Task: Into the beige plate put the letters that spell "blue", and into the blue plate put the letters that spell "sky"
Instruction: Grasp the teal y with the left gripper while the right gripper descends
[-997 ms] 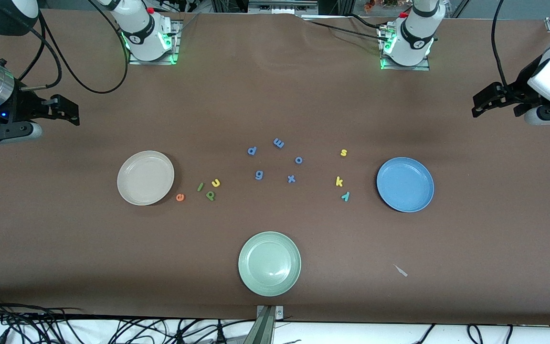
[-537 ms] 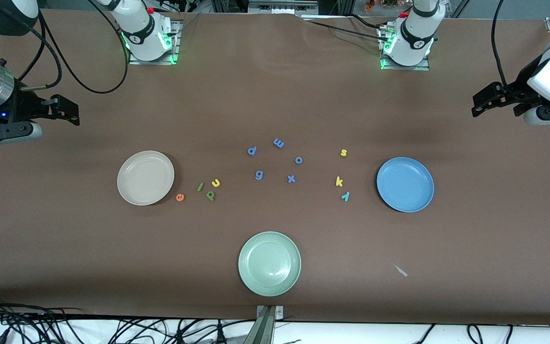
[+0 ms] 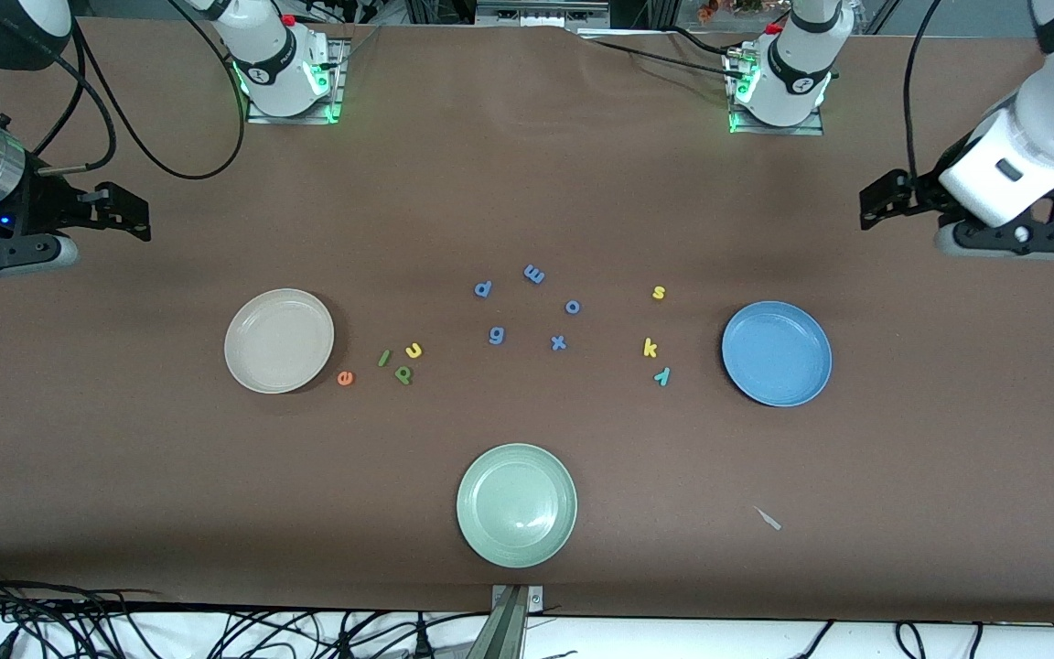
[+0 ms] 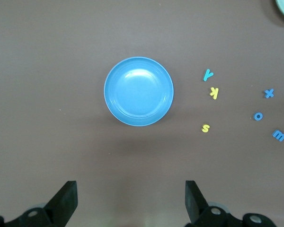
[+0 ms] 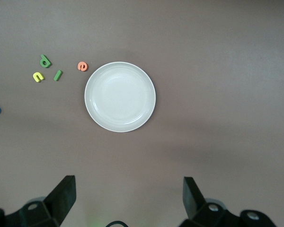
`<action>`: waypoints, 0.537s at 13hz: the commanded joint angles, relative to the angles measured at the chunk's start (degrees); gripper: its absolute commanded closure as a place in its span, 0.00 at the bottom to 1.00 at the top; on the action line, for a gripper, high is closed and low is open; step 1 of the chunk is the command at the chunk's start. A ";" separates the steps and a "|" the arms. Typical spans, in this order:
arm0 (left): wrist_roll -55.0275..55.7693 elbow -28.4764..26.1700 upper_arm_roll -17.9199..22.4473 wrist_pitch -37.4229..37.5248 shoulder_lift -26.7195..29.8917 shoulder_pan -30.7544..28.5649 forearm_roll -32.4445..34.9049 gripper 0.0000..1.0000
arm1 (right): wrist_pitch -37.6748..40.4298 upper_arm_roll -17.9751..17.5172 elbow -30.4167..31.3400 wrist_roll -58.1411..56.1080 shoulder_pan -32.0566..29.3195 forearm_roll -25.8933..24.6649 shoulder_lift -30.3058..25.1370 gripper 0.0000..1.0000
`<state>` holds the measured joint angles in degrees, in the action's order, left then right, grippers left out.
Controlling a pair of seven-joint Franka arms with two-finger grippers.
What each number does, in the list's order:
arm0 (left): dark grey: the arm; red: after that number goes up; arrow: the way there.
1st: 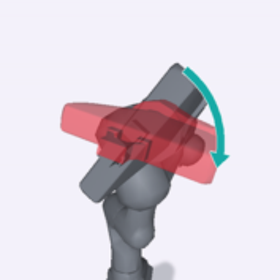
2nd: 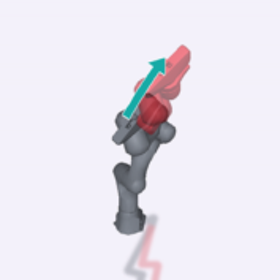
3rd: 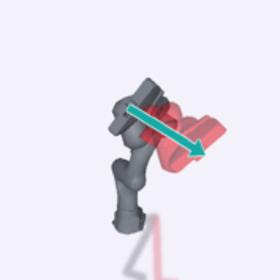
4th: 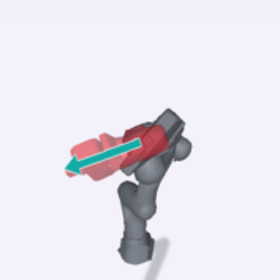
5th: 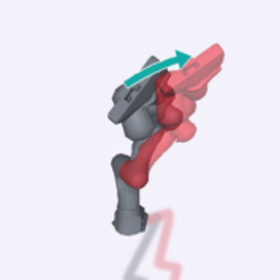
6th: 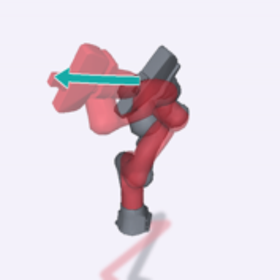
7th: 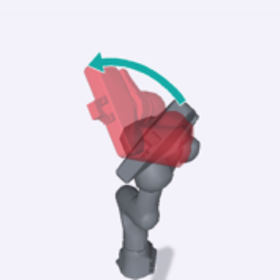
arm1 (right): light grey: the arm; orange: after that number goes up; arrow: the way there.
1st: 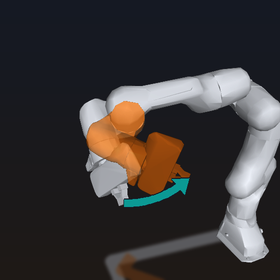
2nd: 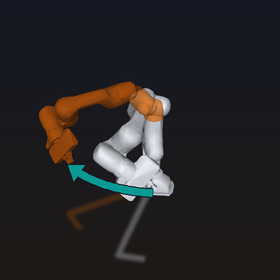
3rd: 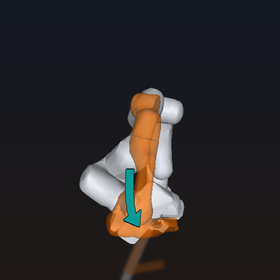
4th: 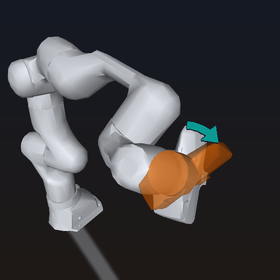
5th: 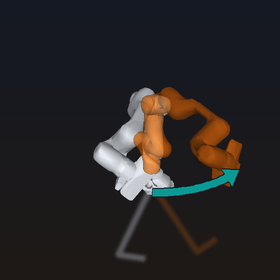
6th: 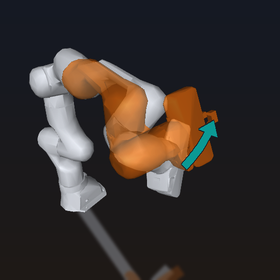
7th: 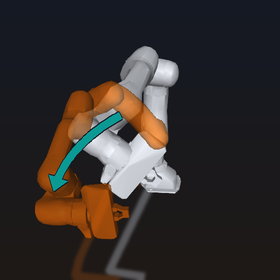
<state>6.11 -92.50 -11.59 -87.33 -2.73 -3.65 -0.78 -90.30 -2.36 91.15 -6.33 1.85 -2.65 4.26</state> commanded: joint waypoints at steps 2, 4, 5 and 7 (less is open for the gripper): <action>-0.75 1.45 0.16 -0.38 -4.21 1.62 -0.19 0.00 | 1.36 0.07 -1.94 0.88 0.08 -0.34 0.84 0.00; -0.75 1.54 0.07 -3.36 -7.80 2.41 -0.27 0.00 | 1.44 0.07 -1.94 0.88 0.17 -0.34 0.84 0.00; -0.75 1.54 0.16 -5.55 -9.82 3.81 -0.10 0.00 | 1.36 0.07 -1.94 0.79 0.08 -0.51 0.84 0.00; -0.75 1.54 0.16 -10.03 -14.74 6.53 -0.10 0.00 | 1.27 0.33 -2.03 0.17 0.00 -0.43 0.84 0.00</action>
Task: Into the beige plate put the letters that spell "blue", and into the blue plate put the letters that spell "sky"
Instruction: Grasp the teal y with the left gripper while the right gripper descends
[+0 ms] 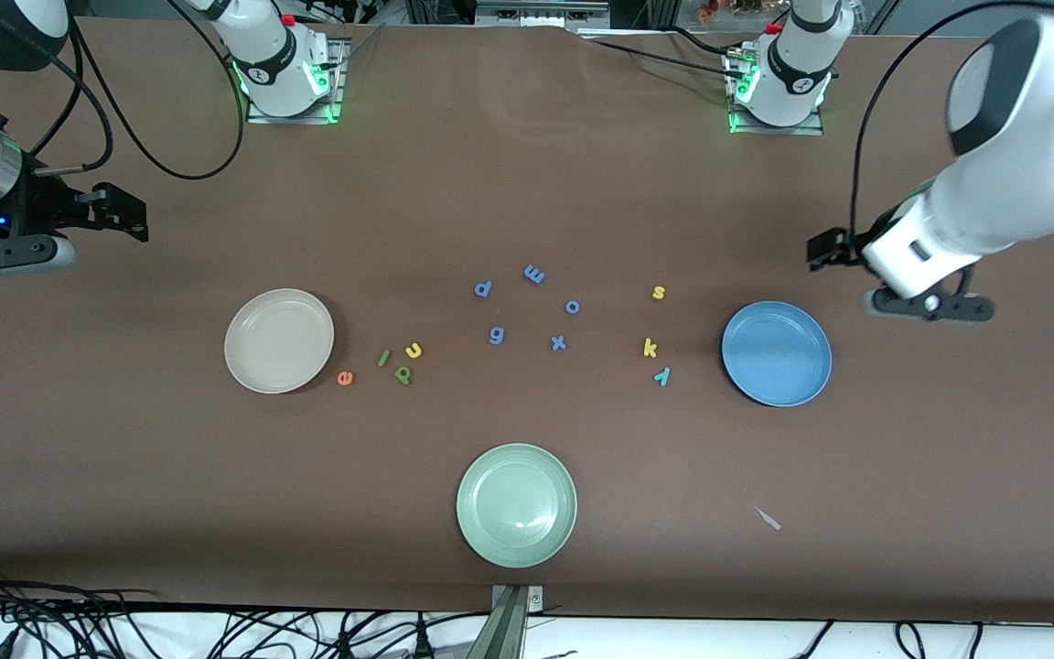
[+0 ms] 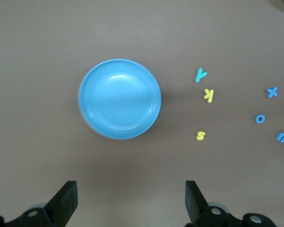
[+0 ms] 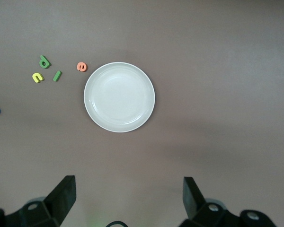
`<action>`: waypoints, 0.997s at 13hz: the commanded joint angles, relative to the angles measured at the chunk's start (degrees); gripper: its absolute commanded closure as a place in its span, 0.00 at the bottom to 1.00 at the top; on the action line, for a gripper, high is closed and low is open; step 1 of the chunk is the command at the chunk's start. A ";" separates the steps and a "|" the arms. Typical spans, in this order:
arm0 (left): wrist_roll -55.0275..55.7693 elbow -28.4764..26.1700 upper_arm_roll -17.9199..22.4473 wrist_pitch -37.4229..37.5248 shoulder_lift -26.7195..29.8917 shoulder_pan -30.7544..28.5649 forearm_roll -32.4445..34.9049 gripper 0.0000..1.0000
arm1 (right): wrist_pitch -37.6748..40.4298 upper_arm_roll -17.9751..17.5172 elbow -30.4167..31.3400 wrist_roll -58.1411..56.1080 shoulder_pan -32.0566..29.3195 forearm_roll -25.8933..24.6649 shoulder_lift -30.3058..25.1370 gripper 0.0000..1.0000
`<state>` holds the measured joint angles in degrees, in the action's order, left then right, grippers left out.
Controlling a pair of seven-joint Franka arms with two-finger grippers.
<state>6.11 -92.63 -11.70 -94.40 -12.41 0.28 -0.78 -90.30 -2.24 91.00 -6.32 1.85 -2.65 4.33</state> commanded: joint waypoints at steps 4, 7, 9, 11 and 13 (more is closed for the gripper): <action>-0.57 1.58 0.28 -13.94 -13.67 6.65 -0.01 0.00 | 0.75 0.13 -1.87 0.61 0.35 -0.34 3.74 0.00; 0.30 1.49 0.37 -20.53 -19.21 9.73 0.08 0.00 | 1.44 -0.13 -2.58 0.00 0.61 -0.51 4.02 0.00; 1.88 1.40 0.71 -24.85 -23.17 12.54 0.43 0.00 | 1.27 -0.13 -2.67 -0.09 0.53 -0.25 4.54 0.00; 2.33 1.40 0.72 -28.45 -25.90 14.13 5.24 0.00 | 1.27 -0.13 -2.66 -0.35 0.53 -0.34 6.38 0.00; 2.50 1.40 0.63 -31.18 -27.57 14.40 6.67 0.00 | 0.31 -0.22 -2.67 -0.09 0.61 -0.16 7.96 0.00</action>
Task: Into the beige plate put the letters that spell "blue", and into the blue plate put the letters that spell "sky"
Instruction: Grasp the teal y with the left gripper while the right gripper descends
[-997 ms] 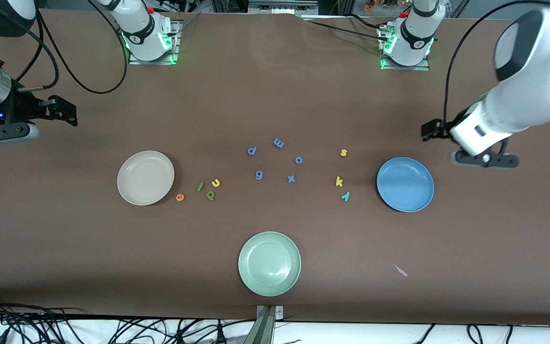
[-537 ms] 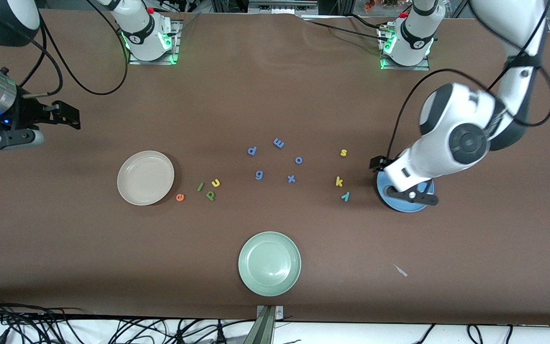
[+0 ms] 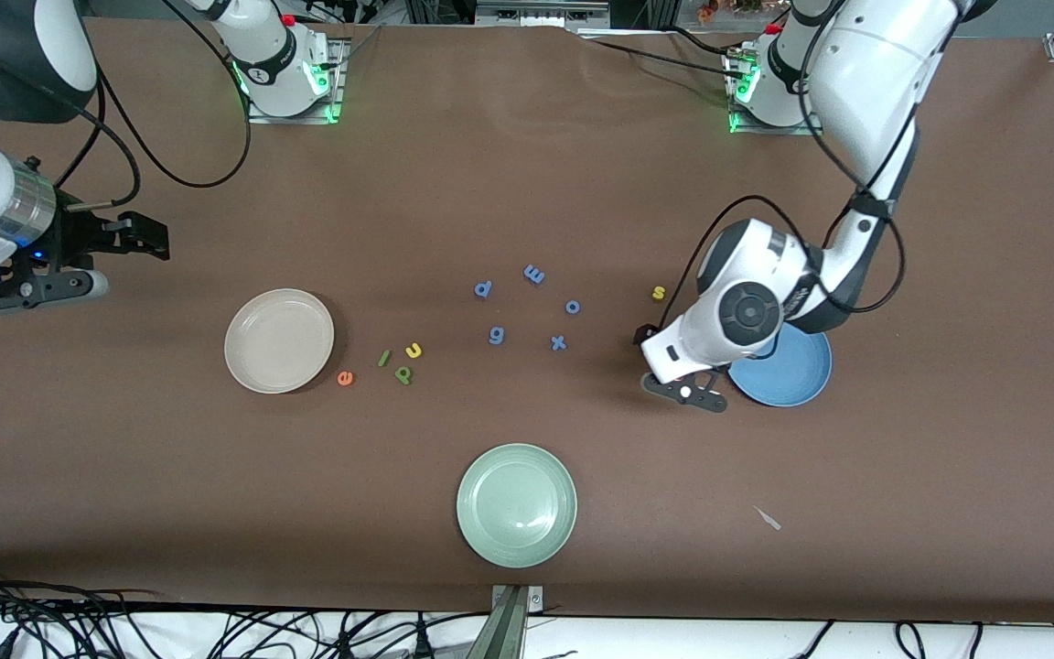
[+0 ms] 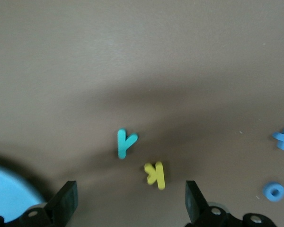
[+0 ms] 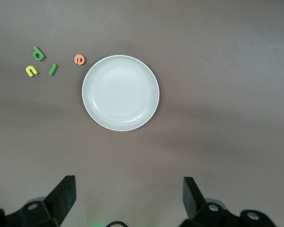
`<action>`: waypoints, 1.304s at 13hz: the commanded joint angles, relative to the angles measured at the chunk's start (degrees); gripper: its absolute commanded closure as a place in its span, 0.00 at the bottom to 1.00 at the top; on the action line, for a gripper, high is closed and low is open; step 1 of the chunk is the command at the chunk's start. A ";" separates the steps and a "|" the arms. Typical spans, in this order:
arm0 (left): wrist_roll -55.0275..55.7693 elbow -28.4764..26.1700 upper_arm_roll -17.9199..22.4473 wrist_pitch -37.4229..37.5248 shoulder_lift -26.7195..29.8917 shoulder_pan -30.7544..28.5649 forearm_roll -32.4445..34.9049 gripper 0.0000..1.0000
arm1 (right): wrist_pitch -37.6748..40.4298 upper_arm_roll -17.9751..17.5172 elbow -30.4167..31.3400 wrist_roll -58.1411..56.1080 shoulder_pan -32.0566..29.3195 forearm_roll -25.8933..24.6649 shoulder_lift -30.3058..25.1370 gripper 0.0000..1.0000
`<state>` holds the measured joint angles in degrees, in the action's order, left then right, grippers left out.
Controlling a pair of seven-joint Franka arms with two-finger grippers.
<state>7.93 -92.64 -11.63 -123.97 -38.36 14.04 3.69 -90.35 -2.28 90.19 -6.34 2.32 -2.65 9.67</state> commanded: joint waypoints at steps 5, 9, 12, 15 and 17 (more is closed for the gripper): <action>1.03 1.41 0.56 -3.74 -4.35 0.64 6.94 0.23 | -16.30 -1.94 -2.30 -0.16 4.08 -0.16 13.24 0.00; 1.03 1.41 0.56 -6.72 -5.75 0.64 7.03 0.26 | -29.77 -7.46 -6.33 -3.32 5.85 -0.86 25.19 0.00; 0.86 1.41 0.73 -8.31 -6.46 0.64 7.03 0.43 | -35.76 -9.06 -5.39 -6.82 6.03 -0.87 29.61 0.00; 0.86 1.41 0.73 -8.39 -6.55 0.55 7.03 0.66 | -45.66 -8.97 4.69 -11.31 6.03 -2.17 28.48 0.01; 0.42 1.41 0.82 -8.31 -6.29 0.47 7.12 0.97 | -51.31 -8.97 9.72 -11.24 6.03 -4.72 27.68 0.01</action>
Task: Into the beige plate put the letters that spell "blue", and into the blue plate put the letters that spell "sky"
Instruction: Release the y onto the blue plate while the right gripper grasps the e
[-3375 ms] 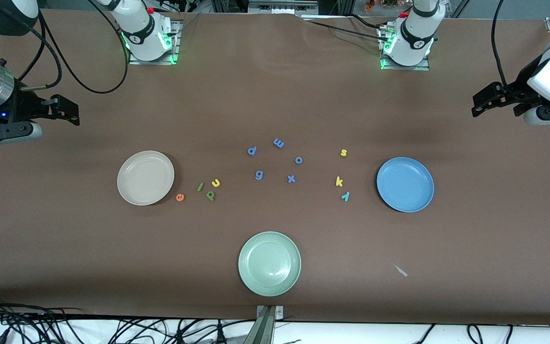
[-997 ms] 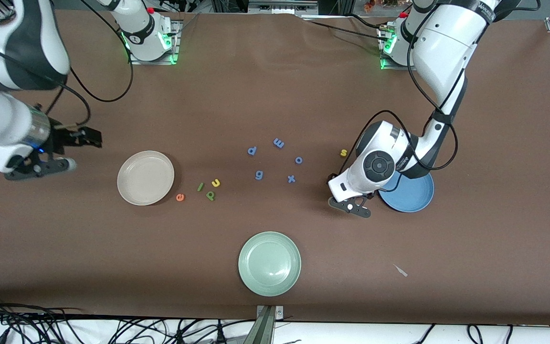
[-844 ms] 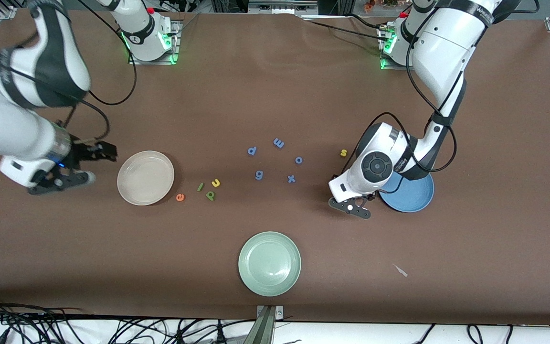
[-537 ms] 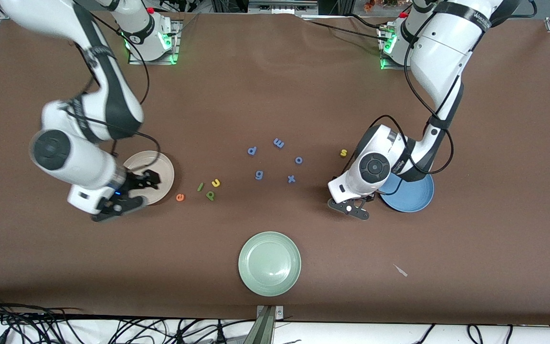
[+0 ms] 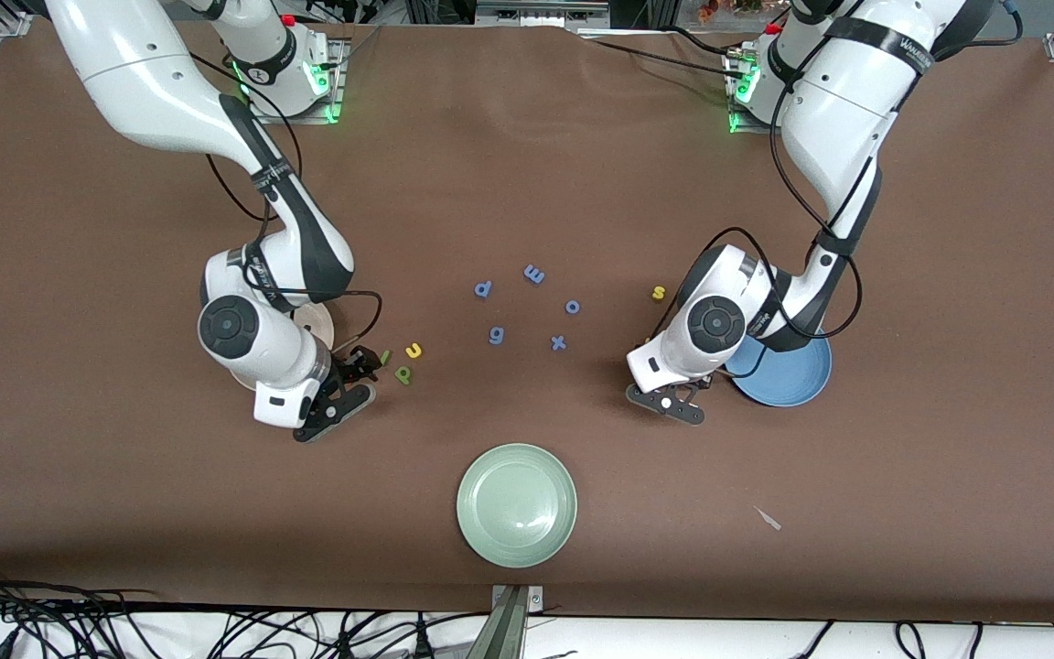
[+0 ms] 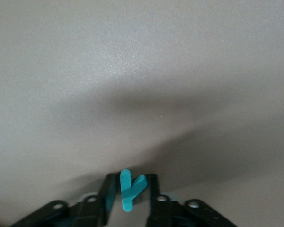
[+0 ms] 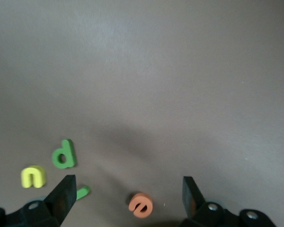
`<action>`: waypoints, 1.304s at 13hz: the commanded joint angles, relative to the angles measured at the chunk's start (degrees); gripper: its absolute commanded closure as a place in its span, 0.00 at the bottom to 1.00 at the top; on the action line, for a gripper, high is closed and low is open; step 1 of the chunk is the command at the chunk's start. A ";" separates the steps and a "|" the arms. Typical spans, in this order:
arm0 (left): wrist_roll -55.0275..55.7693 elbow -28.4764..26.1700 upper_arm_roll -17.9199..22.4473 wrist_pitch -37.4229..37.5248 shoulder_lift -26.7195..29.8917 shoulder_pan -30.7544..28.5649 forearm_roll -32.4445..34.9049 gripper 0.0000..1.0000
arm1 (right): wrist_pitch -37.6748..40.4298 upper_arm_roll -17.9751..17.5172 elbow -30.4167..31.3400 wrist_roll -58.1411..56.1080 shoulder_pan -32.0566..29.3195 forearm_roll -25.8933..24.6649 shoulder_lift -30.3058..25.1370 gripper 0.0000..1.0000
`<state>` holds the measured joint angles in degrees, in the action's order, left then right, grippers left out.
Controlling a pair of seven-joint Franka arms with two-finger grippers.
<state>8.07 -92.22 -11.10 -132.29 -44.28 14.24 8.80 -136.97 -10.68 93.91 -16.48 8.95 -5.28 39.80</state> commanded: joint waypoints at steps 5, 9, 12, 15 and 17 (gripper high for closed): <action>-1.13 1.17 1.34 5.61 4.10 -0.71 2.01 0.99 | -11.48 -0.48 12.08 -1.45 -0.87 -2.72 -2.53 0.01; -5.24 0.99 2.14 14.32 8.16 -3.51 6.04 0.98 | -11.92 -0.39 13.13 -1.45 -2.36 -6.41 -2.62 0.04; -12.97 0.30 2.05 19.52 8.95 -8.43 6.14 0.98 | -12.10 -0.39 13.40 -1.54 -3.15 -6.24 -2.88 0.06; -13.52 -2.86 2.05 19.01 8.25 -10.63 6.31 0.94 | -12.10 -0.31 13.31 -1.54 -3.15 -6.15 -2.79 0.15; -13.26 -3.66 2.05 18.12 7.37 -10.64 6.67 0.84 | -12.10 -0.31 13.49 -1.45 -3.15 -5.80 -2.71 0.23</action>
<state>-5.01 -94.29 -8.49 -113.11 -36.90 3.49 13.42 -148.01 -10.65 104.68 -17.27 6.30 -11.04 39.13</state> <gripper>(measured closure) 0.749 0.185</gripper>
